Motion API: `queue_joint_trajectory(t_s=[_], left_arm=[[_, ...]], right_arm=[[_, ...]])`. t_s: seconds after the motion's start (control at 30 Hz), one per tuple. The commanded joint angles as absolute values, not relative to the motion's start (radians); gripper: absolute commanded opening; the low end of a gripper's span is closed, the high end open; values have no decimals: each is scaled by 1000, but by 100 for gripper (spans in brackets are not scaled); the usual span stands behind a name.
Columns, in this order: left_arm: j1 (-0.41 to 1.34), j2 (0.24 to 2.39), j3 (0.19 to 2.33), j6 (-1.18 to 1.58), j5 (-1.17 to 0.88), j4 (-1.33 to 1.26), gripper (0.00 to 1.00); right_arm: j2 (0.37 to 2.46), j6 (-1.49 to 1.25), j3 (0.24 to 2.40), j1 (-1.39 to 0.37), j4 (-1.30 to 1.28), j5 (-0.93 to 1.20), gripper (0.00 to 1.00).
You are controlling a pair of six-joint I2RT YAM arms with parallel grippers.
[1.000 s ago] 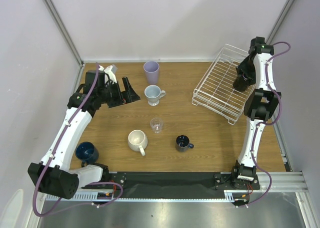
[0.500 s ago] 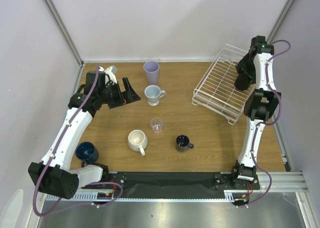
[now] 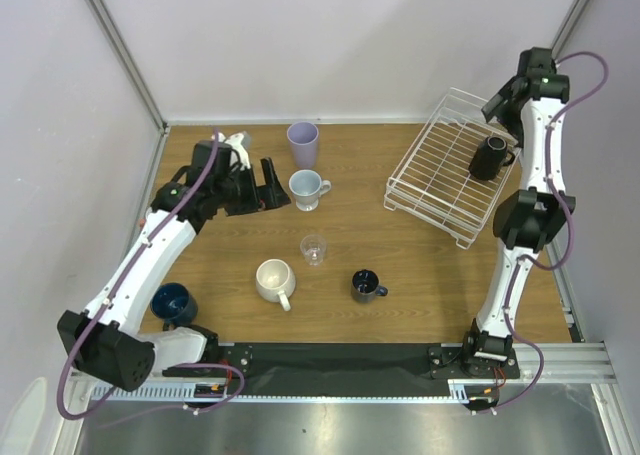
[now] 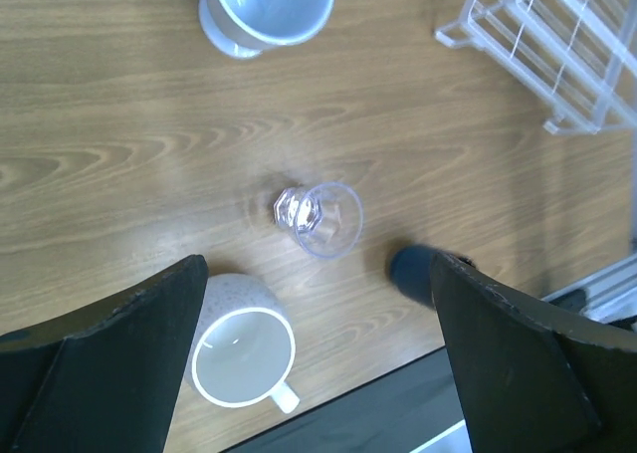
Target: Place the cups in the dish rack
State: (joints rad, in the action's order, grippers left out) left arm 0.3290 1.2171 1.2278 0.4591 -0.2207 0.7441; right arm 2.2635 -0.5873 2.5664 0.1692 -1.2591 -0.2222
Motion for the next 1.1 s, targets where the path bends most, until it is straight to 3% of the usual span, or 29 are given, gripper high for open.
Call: queue_joint_trajectory(t_s=[0.0, 0.13, 0.3, 0.47, 0.63, 0.83, 1.07], left_arm=[[385, 1233, 1276, 414, -114, 787, 99], [440, 1267, 1307, 426, -97, 811, 94], [446, 1388, 1394, 449, -92, 908, 85], [580, 1428, 1448, 529, -81, 929, 78], [767, 1520, 1499, 670, 51, 1000, 80], [847, 1630, 1483, 773, 71, 1017, 78], [917, 1805, 1592, 753, 37, 1003, 73]], right_arm=[[2116, -516, 2574, 150, -1288, -255, 100], [1976, -473, 2476, 101, -1321, -259, 98], [1741, -459, 2116, -26, -1230, -250, 91], [1475, -498, 1775, -100, -1135, -54, 85], [1179, -578, 1443, -156, -1118, 167, 82], [947, -560, 1298, -169, -1172, 195, 80], [923, -486, 1299, -163, -1269, 241, 81]])
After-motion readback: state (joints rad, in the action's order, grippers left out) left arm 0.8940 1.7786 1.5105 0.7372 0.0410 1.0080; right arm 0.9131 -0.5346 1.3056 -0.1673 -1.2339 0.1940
